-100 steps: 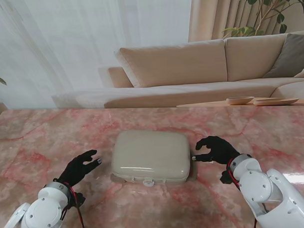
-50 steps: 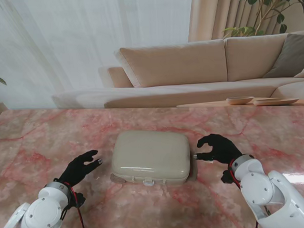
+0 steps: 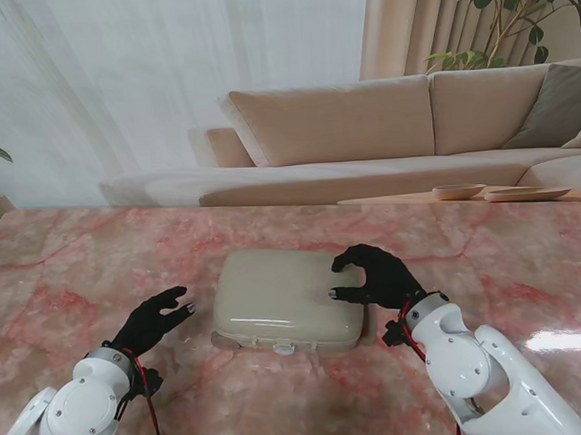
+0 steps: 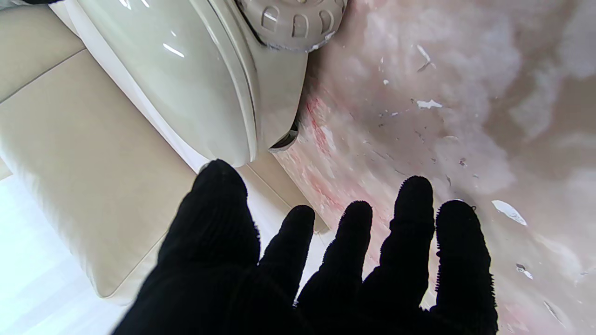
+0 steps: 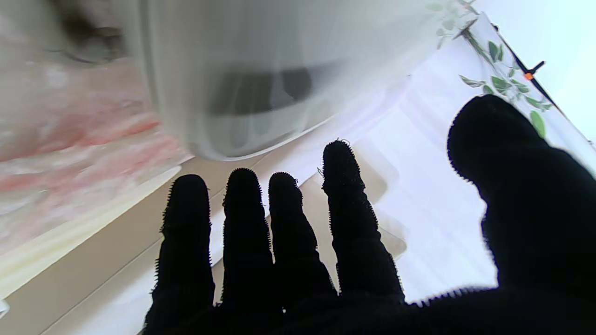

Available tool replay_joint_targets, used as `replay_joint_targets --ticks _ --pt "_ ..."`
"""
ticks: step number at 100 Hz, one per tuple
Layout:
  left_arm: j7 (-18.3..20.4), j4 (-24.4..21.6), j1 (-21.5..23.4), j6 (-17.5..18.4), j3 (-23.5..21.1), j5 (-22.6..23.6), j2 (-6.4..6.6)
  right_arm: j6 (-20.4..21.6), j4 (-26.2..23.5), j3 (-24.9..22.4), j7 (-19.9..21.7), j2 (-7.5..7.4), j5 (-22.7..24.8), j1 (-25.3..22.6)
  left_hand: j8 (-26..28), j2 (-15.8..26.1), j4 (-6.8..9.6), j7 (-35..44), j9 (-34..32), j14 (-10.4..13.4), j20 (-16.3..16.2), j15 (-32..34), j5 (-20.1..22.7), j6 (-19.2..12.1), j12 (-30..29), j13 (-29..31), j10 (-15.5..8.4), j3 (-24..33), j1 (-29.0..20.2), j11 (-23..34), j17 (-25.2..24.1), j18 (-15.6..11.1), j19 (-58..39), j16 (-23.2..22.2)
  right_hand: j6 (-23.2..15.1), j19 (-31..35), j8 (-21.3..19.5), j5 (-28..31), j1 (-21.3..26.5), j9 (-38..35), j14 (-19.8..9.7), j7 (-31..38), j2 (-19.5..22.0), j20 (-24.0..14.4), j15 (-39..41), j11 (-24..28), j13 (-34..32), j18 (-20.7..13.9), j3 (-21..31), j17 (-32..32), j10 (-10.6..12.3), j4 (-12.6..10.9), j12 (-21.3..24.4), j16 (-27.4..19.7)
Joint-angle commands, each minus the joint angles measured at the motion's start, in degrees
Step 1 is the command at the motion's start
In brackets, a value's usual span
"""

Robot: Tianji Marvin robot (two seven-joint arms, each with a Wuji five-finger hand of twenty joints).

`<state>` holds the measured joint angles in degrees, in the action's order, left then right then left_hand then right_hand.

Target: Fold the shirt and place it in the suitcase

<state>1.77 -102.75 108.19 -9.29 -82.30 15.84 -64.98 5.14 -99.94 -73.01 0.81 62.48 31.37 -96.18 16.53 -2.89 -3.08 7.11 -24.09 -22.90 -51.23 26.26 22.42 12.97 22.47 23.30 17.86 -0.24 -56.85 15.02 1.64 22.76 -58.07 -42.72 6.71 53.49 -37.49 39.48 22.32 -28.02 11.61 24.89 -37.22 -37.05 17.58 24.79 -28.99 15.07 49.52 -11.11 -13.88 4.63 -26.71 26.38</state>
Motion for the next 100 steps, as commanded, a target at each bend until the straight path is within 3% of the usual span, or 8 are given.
replay_joint_targets --ticks 1,26,63,100 --pt "0.1 0.0 0.5 -0.1 0.1 0.0 0.05 0.5 -0.4 0.8 0.4 0.72 -0.4 0.1 -0.6 2.8 0.73 -0.2 -0.2 0.7 -0.7 -0.5 -0.9 -2.3 0.2 0.8 -1.2 -1.7 0.2 -1.0 -0.6 1.4 -0.3 0.1 -0.4 -0.8 -0.6 0.5 -1.9 -0.2 -1.3 -1.0 0.0 1.3 -0.7 0.7 -0.6 -1.6 1.6 0.6 1.0 -1.4 -0.4 -2.1" --pt "0.6 0.0 0.7 0.6 -0.2 -0.1 0.17 2.9 -0.4 4.1 -0.4 0.89 -1.5 0.9 -0.5 2.8 0.71 -0.2 -0.2 0.7 -0.7 -0.4 -0.9 -2.7 0.2 0.9 -1.3 -1.8 0.2 -0.9 -0.6 1.4 -0.3 0.0 -0.6 -1.0 -0.6 0.2 -1.4 -0.4 -1.3 -1.0 0.7 2.0 -0.5 0.9 -0.8 -2.7 1.6 0.4 1.2 -1.5 -0.3 -2.3" --pt "1.4 0.0 0.9 1.2 -0.1 -0.4 0.34 4.2 3.1 7.5 1.9 0.67 -5.5 2.0 -0.5 2.9 0.72 -0.1 -0.6 0.6 -0.8 -0.4 -0.8 -3.0 0.2 1.0 -1.3 -1.8 0.3 -0.9 -0.5 1.5 -0.3 0.0 -0.8 -0.6 -0.5 0.3 -1.0 -0.5 -1.3 -0.8 1.1 2.4 -0.4 0.8 -1.1 -2.6 1.4 0.3 1.2 -1.7 -0.1 -2.4" --pt "1.6 -2.0 2.0 3.3 -0.7 -0.7 0.45 7.7 5.0 9.0 8.7 -1.19 -3.5 3.9 -0.2 2.8 0.68 0.5 -1.9 0.5 -1.0 0.0 0.1 -4.7 0.4 1.8 -0.9 -1.8 0.2 -0.8 0.0 1.5 -0.7 -0.2 -1.2 0.1 -0.4 0.9 -0.8 -1.8 -0.9 -0.6 4.1 2.3 0.0 0.7 -1.5 -2.3 0.0 0.6 1.8 -1.8 -0.2 -2.0"
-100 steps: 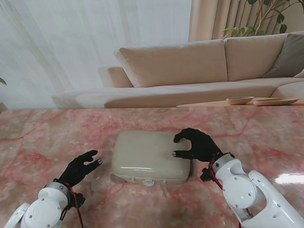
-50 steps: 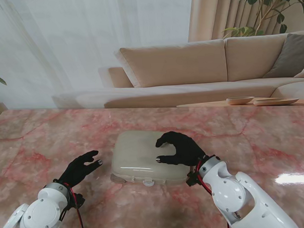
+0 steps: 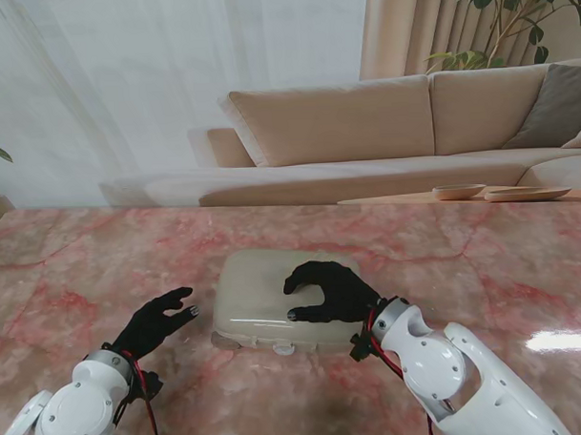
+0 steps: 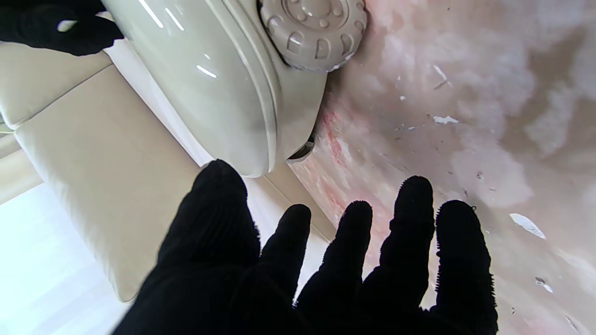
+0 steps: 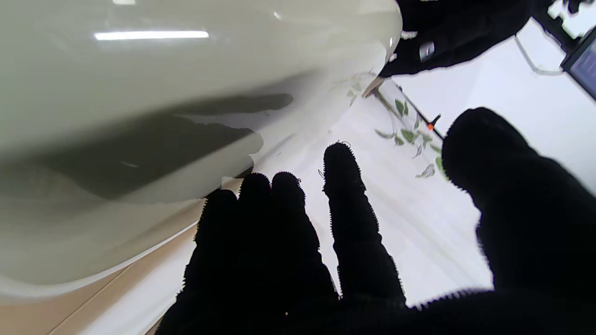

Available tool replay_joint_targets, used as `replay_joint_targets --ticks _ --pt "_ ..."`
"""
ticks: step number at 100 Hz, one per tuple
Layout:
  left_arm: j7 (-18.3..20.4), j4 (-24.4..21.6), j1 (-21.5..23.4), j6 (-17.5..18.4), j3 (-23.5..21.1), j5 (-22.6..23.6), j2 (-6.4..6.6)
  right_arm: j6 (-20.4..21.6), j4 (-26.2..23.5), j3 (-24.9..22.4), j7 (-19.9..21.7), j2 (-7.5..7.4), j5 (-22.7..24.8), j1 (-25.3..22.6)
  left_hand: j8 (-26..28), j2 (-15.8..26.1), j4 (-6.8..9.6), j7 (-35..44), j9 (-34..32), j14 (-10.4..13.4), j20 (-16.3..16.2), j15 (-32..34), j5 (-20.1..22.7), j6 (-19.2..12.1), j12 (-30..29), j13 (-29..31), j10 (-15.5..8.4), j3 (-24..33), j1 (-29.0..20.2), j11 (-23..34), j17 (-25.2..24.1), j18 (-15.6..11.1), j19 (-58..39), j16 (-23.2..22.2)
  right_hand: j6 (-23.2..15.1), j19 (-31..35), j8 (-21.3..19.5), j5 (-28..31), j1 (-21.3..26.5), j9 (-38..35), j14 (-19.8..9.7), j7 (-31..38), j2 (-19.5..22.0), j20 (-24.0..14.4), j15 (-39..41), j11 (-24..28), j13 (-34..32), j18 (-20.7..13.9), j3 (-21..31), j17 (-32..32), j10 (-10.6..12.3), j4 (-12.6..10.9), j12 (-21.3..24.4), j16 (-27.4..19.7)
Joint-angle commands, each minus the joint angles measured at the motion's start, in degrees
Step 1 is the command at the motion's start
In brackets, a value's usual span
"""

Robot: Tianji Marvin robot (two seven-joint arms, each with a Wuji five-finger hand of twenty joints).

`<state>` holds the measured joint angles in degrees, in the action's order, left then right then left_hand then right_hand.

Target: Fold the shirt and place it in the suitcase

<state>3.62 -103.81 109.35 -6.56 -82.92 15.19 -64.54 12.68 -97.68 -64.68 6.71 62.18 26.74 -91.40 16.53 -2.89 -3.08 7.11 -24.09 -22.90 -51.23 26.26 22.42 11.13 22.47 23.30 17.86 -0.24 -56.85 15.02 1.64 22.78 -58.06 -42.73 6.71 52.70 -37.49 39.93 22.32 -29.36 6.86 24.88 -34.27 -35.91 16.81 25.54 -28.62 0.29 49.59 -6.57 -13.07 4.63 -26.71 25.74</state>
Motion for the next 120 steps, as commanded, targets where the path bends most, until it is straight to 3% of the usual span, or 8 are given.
replay_joint_targets --ticks 1,28,53,70,94,120 --pt "-0.2 -1.1 0.9 0.7 -0.1 -0.1 0.00 0.3 2.7 0.7 3.0 -0.94 1.2 -0.8 -0.2 2.8 0.68 0.5 -2.0 0.5 -1.0 0.1 0.2 -2.8 0.4 1.8 -1.1 -1.8 0.2 -0.7 0.1 1.4 -0.7 -0.2 -1.2 0.9 -0.4 0.4 -0.8 -0.4 3.8 -0.6 1.1 1.2 0.8 -0.1 -1.9 12.4 -0.2 -3.9 0.9 -1.8 -0.1 -1.4" --pt "-1.0 -5.6 3.8 4.9 -1.1 -1.6 -0.13 2.4 4.3 2.5 3.7 -1.30 2.6 1.4 0.2 2.8 0.53 1.8 -6.4 0.0 -3.3 4.3 2.7 -5.6 1.3 5.6 -1.1 -1.9 0.1 0.7 2.8 1.0 -5.4 -3.2 -1.4 0.6 -0.6 0.2 -0.1 -0.4 2.9 -0.4 2.2 1.4 0.4 0.2 -0.9 11.3 -1.0 -3.0 1.7 -2.3 -0.6 -1.4" --pt "2.3 -8.8 6.6 8.8 -1.5 -6.9 0.43 3.4 3.7 2.5 -0.5 -1.21 11.1 1.6 0.2 3.3 0.52 3.0 -13.7 -0.8 -8.1 12.7 5.0 -7.0 4.1 13.4 -1.5 -1.9 0.2 4.5 9.3 1.2 -14.7 -9.5 -2.2 0.0 -0.8 0.0 -0.4 -0.6 2.4 0.2 1.8 1.7 0.5 1.0 -0.7 10.3 -0.1 -2.9 2.1 -2.6 -0.9 -1.7" --pt "7.2 -8.7 6.7 10.0 -1.0 -15.7 0.94 4.3 3.5 2.1 -1.6 -1.42 15.2 2.0 0.4 3.5 0.57 4.0 -17.0 -1.5 -10.1 17.1 7.0 -6.2 6.0 16.9 -1.5 -1.9 -0.1 7.3 12.4 1.5 -19.3 -12.0 -2.6 0.4 -0.8 -0.1 -1.0 -0.7 2.1 0.5 1.7 1.8 0.9 1.5 -0.9 10.0 0.6 -3.3 2.5 -2.7 -1.1 -1.8" --pt "13.9 -7.5 6.3 8.9 -1.1 -24.5 1.64 4.3 3.6 1.6 -1.3 -1.57 16.2 2.4 0.7 3.8 0.56 5.9 -21.4 -1.5 -13.1 25.8 10.6 -4.5 9.8 22.5 -0.9 -1.9 -0.7 12.7 18.3 2.2 -24.3 -15.8 -2.8 1.1 -0.9 0.0 -1.3 -0.8 1.9 1.2 1.3 2.1 1.5 2.1 -1.0 9.7 1.4 -3.5 2.5 -2.6 -1.1 -1.9" --pt "24.6 -6.7 6.7 5.0 -3.0 -27.6 3.47 4.2 3.7 1.8 0.0 -1.74 15.3 2.4 1.5 3.8 0.08 7.5 -25.7 -0.8 -16.8 34.5 12.4 -4.1 15.6 28.9 -2.2 -1.9 -2.9 20.9 25.8 2.3 -30.5 -18.0 -2.7 1.6 -0.7 0.3 -1.4 -0.9 2.2 1.7 1.2 2.4 1.8 2.1 -1.1 9.8 1.8 -3.6 2.1 -2.5 -0.9 -2.1"
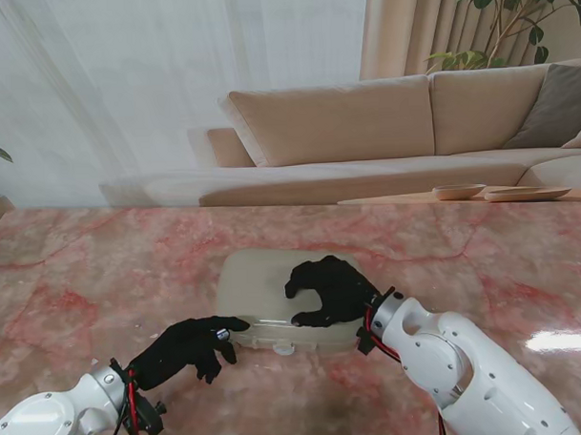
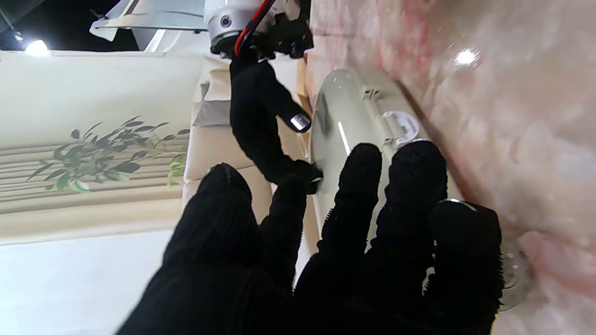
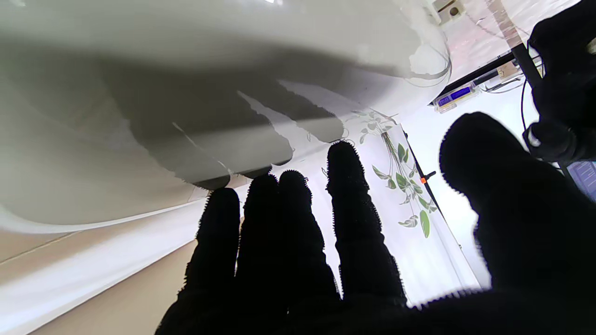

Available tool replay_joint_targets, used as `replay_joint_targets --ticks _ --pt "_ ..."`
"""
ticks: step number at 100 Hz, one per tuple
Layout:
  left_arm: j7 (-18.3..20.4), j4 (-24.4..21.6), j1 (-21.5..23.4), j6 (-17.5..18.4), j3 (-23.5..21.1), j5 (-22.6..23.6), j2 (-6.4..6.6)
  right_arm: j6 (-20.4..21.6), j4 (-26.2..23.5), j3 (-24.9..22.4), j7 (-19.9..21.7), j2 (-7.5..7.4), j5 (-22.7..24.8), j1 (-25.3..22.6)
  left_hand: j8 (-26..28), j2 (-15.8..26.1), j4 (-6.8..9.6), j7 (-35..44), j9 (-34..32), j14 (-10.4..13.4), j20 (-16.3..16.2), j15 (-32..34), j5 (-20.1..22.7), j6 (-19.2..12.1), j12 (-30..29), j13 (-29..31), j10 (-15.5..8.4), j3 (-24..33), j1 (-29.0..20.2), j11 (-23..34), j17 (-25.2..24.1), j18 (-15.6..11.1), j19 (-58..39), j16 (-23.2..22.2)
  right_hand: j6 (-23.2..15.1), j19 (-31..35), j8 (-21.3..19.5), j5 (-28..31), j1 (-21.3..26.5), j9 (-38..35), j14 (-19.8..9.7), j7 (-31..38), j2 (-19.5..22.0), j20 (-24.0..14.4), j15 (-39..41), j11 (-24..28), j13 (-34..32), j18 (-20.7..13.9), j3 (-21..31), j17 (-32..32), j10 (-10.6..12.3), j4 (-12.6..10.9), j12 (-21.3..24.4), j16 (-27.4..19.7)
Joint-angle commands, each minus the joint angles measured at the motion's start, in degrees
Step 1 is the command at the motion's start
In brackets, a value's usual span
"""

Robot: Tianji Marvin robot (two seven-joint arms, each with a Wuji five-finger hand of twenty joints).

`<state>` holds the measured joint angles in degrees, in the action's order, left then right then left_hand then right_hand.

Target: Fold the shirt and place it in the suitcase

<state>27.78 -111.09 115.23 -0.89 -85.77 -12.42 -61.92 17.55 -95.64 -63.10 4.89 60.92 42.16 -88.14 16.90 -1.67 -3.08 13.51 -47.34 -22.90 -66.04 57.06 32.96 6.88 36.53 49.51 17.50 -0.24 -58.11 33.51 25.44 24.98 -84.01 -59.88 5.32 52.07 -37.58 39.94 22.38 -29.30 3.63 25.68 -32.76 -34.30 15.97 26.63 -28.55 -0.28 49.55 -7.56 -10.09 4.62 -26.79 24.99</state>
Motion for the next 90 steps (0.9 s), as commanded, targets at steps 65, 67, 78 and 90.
replay_joint_targets --ticks 65,67,78,90 --pt "14.4 8.3 -7.7 -8.8 7.3 -2.7 3.51 -0.9 3.3 1.3 2.1 -0.41 -1.5 0.2 -11.6 6.9 0.69 -9.8 -12.3 0.5 2.9 20.6 -17.3 11.1 7.2 17.0 -10.1 -1.8 -8.0 21.3 19.7 -1.6 -21.1 1.7 -1.5 2.9 -0.5 0.6 -1.2 -1.1 5.2 1.5 0.1 1.4 3.1 1.7 -1.0 9.9 1.3 -2.6 -0.8 -2.5 -1.3 -1.3" --pt "14.2 8.4 -7.8 -8.9 7.6 -2.6 3.46 -0.9 3.3 1.3 2.1 -0.40 -1.4 0.2 -11.7 6.9 0.71 -9.9 -12.4 0.9 3.2 21.2 -17.7 11.4 7.3 17.5 -10.2 -1.7 -8.1 21.7 20.4 -1.9 -21.7 1.7 -1.5 2.9 -0.5 0.7 -1.2 -1.1 5.3 1.6 0.0 1.4 3.1 1.7 -1.1 9.9 1.3 -2.6 -0.8 -2.5 -1.3 -1.3" --pt "13.2 9.2 -8.6 -10.0 9.1 -2.7 3.27 -1.0 3.5 1.4 2.1 -0.38 -1.6 0.3 -12.0 7.2 0.70 -10.1 -13.3 1.7 5.3 24.0 -18.2 13.2 7.6 19.8 -10.0 -1.6 -9.1 23.7 23.5 -2.8 -25.0 2.1 -1.5 2.9 -0.5 0.7 -1.3 -1.1 5.2 1.6 0.0 1.5 3.2 1.7 -1.1 9.9 1.3 -2.6 -0.8 -2.5 -1.4 -1.4" --pt "14.0 10.3 -9.7 -10.9 10.4 -3.2 3.36 -0.9 3.7 1.6 2.0 -0.36 -1.7 0.4 -12.2 8.0 0.66 -10.3 -13.7 2.2 6.5 25.3 -18.3 14.6 7.8 20.6 -12.3 -1.5 -10.0 24.6 24.6 -3.5 -26.5 2.3 -1.6 3.0 -0.5 0.7 -1.3 -1.2 5.2 1.7 -0.1 1.6 3.2 1.7 -1.2 9.9 1.5 -2.7 -0.7 -2.5 -1.4 -1.4"
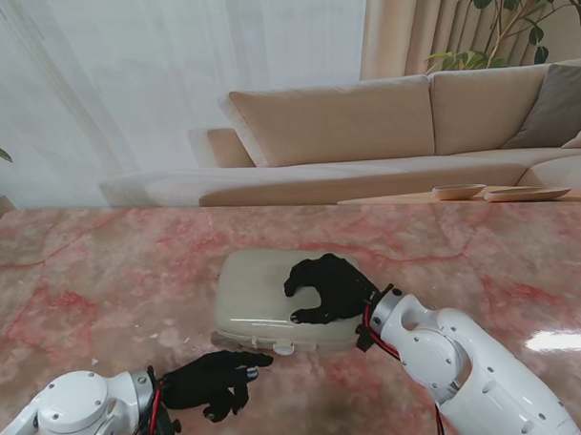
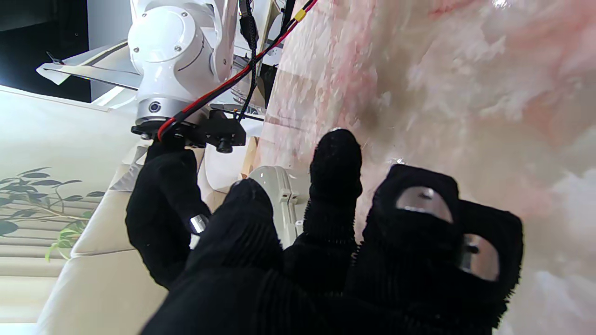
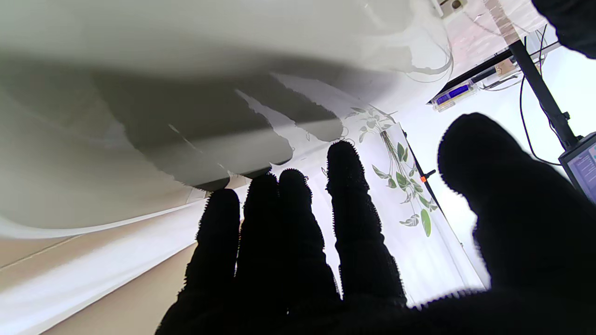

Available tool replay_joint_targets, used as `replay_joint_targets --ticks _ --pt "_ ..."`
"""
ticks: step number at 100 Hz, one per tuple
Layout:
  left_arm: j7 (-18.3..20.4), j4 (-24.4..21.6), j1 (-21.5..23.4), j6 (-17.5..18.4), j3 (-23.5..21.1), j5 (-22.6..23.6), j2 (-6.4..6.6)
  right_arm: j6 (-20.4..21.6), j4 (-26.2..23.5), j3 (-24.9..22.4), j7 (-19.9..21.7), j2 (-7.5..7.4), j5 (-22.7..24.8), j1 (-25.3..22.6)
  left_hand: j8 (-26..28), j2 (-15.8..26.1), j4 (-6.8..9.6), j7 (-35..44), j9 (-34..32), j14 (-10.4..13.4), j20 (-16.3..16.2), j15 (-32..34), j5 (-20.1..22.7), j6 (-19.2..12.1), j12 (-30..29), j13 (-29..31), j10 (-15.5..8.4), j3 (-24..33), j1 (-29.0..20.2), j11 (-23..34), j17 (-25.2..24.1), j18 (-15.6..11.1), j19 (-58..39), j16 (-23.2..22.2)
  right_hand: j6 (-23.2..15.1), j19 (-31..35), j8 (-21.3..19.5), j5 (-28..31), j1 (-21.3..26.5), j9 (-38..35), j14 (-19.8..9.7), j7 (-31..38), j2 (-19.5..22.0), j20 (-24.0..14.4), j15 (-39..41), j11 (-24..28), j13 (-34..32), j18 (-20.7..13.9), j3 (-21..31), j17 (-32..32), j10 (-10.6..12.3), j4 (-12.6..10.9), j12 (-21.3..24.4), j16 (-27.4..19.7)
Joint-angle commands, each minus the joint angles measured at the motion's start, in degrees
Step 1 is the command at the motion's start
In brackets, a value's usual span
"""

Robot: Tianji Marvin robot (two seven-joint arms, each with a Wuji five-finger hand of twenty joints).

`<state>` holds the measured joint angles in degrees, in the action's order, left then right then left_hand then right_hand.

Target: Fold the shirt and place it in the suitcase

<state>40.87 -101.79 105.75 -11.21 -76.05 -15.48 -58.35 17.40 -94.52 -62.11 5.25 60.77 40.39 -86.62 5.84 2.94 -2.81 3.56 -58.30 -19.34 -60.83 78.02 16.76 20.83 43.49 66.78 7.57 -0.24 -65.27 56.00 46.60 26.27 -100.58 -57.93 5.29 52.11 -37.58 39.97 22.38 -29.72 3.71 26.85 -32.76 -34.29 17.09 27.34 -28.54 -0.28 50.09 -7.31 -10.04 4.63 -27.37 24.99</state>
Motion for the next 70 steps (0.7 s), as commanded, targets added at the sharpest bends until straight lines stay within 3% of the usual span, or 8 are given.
replay_joint_targets --ticks 1,20,24,29,46,70 --pt "1.0 1.1 -0.3 -0.7 0.8 -0.2 -0.18 -0.8 2.6 0.6 1.6 -0.21 0.0 -1.1 -1.2 3.4 0.38 -0.5 -2.6 -1.3 1.3 4.4 -2.2 0.7 0.8 3.2 -2.4 -1.4 -2.9 2.2 3.5 -4.8 -10.0 0.4 -1.6 2.9 -0.5 0.7 -1.3 -0.7 5.1 0.6 -0.1 1.6 2.0 1.0 -1.2 9.9 1.0 -2.9 -0.8 -2.5 -0.8 -1.4" --pt "0.3 2.5 -1.6 -2.3 2.5 -0.2 -0.40 -0.7 2.8 0.6 1.6 -0.20 0.0 -1.0 -1.7 3.7 0.65 -1.6 -0.7 0.1 2.0 5.9 -4.9 -0.2 1.2 1.9 -2.3 -0.8 -7.5 2.7 3.1 -5.5 -10.5 -0.2 -1.6 3.0 -0.4 0.9 -1.5 -0.9 5.4 0.7 -0.3 1.7 2.0 0.9 -1.2 10.1 1.3 -3.0 -0.9 -2.5 -0.7 -1.5" --pt "-0.2 2.8 -1.8 -2.5 2.8 -0.3 -0.54 -0.8 2.9 0.7 1.6 -0.18 -0.1 -1.0 -1.7 3.6 0.93 -1.7 -0.4 0.2 1.9 6.2 -5.3 -0.2 1.4 1.8 -0.3 -0.8 -8.0 2.8 3.0 -5.7 -10.8 -0.4 -1.6 3.0 -0.3 0.9 -1.5 -0.9 5.3 0.7 -0.3 1.7 1.9 0.9 -1.1 10.1 1.3 -3.0 -0.9 -2.5 -0.7 -1.5" --pt "-0.9 3.2 -2.0 -2.7 3.2 -0.4 -0.73 -0.8 3.0 0.8 1.7 -0.19 -0.3 -1.0 -1.7 3.4 1.11 -1.7 -0.6 0.5 1.8 6.5 -5.5 -0.3 1.5 1.9 -2.2 -0.8 -8.0 3.1 3.0 -5.9 -11.0 -0.5 -1.6 3.0 -0.3 0.9 -1.5 -0.9 5.4 0.7 -0.4 1.8 1.9 0.9 -1.1 10.1 1.4 -2.9 -0.9 -2.5 -0.7 -1.5" --pt "-2.5 4.5 -2.6 -3.6 3.8 -1.7 -1.35 -0.9 3.1 0.9 1.7 -0.17 -0.5 -1.0 -1.7 3.2 1.34 -1.4 -1.2 0.9 1.7 7.2 -5.2 0.0 1.7 2.9 -2.3 -0.7 -7.9 3.7 4.1 -6.4 -11.9 -0.4 -1.5 3.0 -0.2 1.0 -1.5 -1.0 5.5 0.7 -0.3 1.8 1.9 0.8 -1.1 10.2 1.4 -2.9 -1.1 -2.4 -0.7 -1.5" --pt "-4.0 6.5 -3.8 -3.9 4.7 -3.4 -2.12 -0.9 3.2 0.9 1.6 -0.16 -0.4 -0.9 -1.6 3.1 1.39 -0.9 -1.6 1.6 2.4 7.8 -4.1 -2.5 1.6 3.7 -2.4 -0.6 -7.7 4.0 5.2 -6.9 -12.7 0.0 -1.5 3.1 -0.2 1.1 -1.3 -0.9 5.5 0.7 -0.2 1.9 1.9 0.8 -1.0 10.1 1.2 -2.8 -1.1 -2.4 -0.7 -1.5"
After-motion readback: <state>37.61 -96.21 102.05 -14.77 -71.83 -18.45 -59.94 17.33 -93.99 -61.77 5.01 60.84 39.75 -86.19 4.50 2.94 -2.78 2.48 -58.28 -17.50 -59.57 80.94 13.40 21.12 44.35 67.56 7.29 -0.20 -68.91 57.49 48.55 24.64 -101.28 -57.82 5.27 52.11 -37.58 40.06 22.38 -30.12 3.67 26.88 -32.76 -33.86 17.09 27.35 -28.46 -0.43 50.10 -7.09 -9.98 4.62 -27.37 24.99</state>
